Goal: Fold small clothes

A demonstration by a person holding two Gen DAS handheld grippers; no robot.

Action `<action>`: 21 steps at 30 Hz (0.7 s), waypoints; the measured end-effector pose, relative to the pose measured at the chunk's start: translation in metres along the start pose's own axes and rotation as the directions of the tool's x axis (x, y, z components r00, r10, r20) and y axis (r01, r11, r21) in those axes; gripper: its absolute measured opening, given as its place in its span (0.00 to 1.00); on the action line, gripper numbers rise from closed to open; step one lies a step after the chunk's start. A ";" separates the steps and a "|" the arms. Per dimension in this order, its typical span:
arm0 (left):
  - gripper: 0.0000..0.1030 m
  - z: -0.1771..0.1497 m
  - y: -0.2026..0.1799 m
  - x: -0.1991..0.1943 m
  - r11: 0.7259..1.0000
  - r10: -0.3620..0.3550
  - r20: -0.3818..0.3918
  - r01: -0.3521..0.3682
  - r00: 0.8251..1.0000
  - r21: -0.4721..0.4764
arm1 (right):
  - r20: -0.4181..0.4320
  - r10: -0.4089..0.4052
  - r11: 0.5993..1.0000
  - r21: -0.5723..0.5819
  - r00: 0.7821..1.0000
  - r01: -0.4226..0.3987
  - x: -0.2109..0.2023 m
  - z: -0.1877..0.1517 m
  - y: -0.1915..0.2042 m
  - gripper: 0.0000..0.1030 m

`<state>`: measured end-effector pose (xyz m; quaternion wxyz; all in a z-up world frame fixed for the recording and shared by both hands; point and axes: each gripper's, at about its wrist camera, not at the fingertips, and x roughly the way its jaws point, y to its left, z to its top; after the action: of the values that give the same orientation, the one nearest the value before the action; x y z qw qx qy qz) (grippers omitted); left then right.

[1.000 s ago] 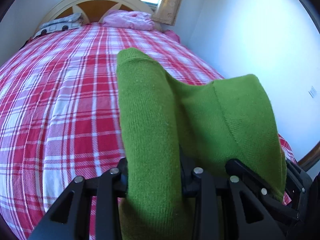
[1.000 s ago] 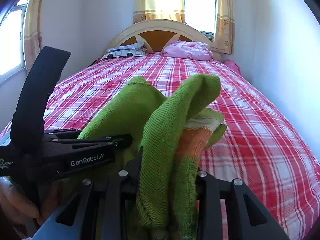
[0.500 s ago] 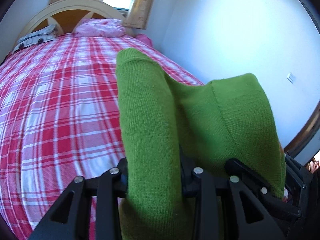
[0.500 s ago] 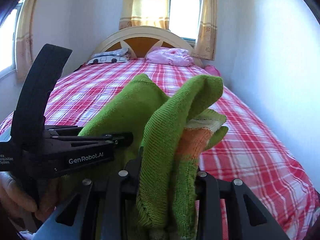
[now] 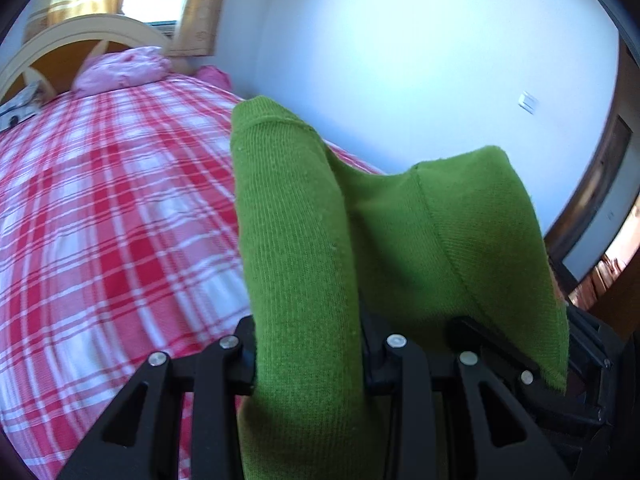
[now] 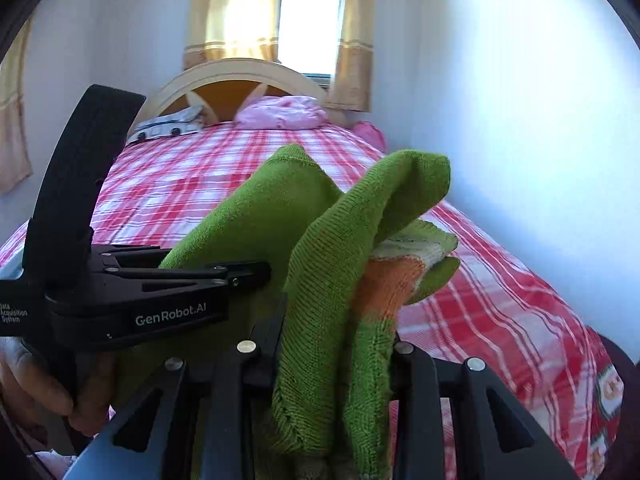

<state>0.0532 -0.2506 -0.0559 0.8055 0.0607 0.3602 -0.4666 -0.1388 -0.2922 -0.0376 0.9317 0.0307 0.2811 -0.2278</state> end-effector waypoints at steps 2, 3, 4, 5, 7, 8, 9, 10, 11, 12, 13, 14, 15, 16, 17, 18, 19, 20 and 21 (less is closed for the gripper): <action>0.34 0.001 -0.011 0.008 0.999 -0.026 -0.009 0.026 1.000 0.020 | -0.001 -0.026 0.999 0.024 1.000 0.026 -0.004 -0.007 -0.015 0.31; 0.34 0.002 -0.016 0.011 0.999 -0.035 -0.011 0.035 0.999 0.029 | -0.001 -0.042 0.998 0.037 0.999 0.042 -0.005 -0.010 -0.024 0.31; 0.34 0.003 -0.022 0.016 0.998 -0.044 -0.012 0.044 0.999 0.040 | -0.002 -0.053 0.997 0.048 0.999 0.053 -0.006 -0.012 -0.031 0.31; 0.34 0.004 -0.027 0.020 0.998 -0.053 -0.013 0.053 0.999 0.046 | -0.004 -0.062 0.996 0.061 0.998 0.062 -0.004 -0.011 -0.037 0.31; 0.34 0.007 -0.035 0.032 0.996 -0.078 -0.029 0.079 0.997 0.047 | -0.008 -0.085 0.993 0.085 0.996 0.085 -0.002 -0.014 -0.050 0.31; 0.34 0.008 -0.040 0.038 0.995 -0.091 -0.038 0.092 0.995 0.046 | -0.009 -0.099 0.991 0.089 0.995 0.099 -0.001 -0.016 -0.055 0.31; 0.34 0.009 -0.045 0.046 0.993 -0.105 -0.050 0.108 0.993 0.050 | -0.011 -0.117 0.989 0.089 0.993 0.118 0.000 -0.019 -0.059 0.31; 0.34 0.010 -0.050 0.051 0.992 -0.112 -0.058 0.115 0.992 0.056 | -0.016 -0.136 0.987 0.089 0.991 0.137 0.002 -0.022 -0.064 0.31; 0.34 0.010 -0.056 0.056 0.990 -0.117 -0.064 0.121 0.991 0.065 | -0.021 -0.146 0.984 0.102 0.989 0.147 0.004 -0.024 -0.071 0.31; 0.34 0.010 -0.062 0.064 0.989 -0.122 -0.068 0.127 0.990 0.079 | -0.024 -0.151 0.982 0.115 0.988 0.152 0.006 -0.025 -0.076 0.31; 0.34 0.010 -0.066 0.069 0.988 -0.120 -0.071 0.126 0.990 0.086 | -0.028 -0.157 0.978 0.133 0.987 0.159 0.009 -0.029 -0.083 0.31; 0.34 0.011 -0.070 0.076 0.988 -0.117 -0.077 0.124 0.990 0.094 | -0.031 -0.162 0.976 0.145 0.986 0.165 0.012 -0.032 -0.089 0.31; 0.34 0.010 -0.074 0.082 0.988 -0.113 -0.083 0.121 0.990 0.099 | -0.034 -0.166 0.973 0.157 0.986 0.169 0.015 -0.035 -0.094 0.31; 0.34 0.010 -0.077 0.089 0.989 -0.103 -0.093 0.112 0.990 0.100 | -0.039 -0.172 0.969 0.171 0.984 0.177 0.020 -0.039 -0.101 0.31; 0.34 0.010 -0.079 0.095 0.990 -0.085 -0.099 0.096 0.991 0.106 | -0.043 -0.174 0.968 0.178 0.984 0.179 0.023 -0.041 -0.104 0.31; 0.34 0.009 -0.081 0.098 0.991 -0.071 -0.096 0.081 0.993 0.110 | -0.045 -0.175 0.965 0.190 0.984 0.180 0.026 -0.045 -0.108 0.31; 0.34 0.010 -0.082 0.101 0.992 -0.057 -0.098 0.068 0.993 0.110 | -0.044 -0.172 0.962 0.206 0.984 0.178 0.029 -0.048 -0.112 0.31; 0.34 0.011 -0.082 0.103 0.993 -0.055 -0.102 0.065 0.993 0.102 | -0.044 -0.168 0.960 0.218 0.985 0.174 0.032 -0.049 -0.117 0.31; 0.34 0.013 -0.080 0.105 0.994 -0.049 -0.105 0.059 0.993 0.088 | -0.041 -0.160 0.958 0.233 0.986 0.165 0.035 -0.049 -0.121 0.31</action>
<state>0.0284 -0.3750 -0.0937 0.7694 0.1114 0.3813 -0.5003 -0.1920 -0.4054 -0.0892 0.8965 0.1205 0.2640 -0.3348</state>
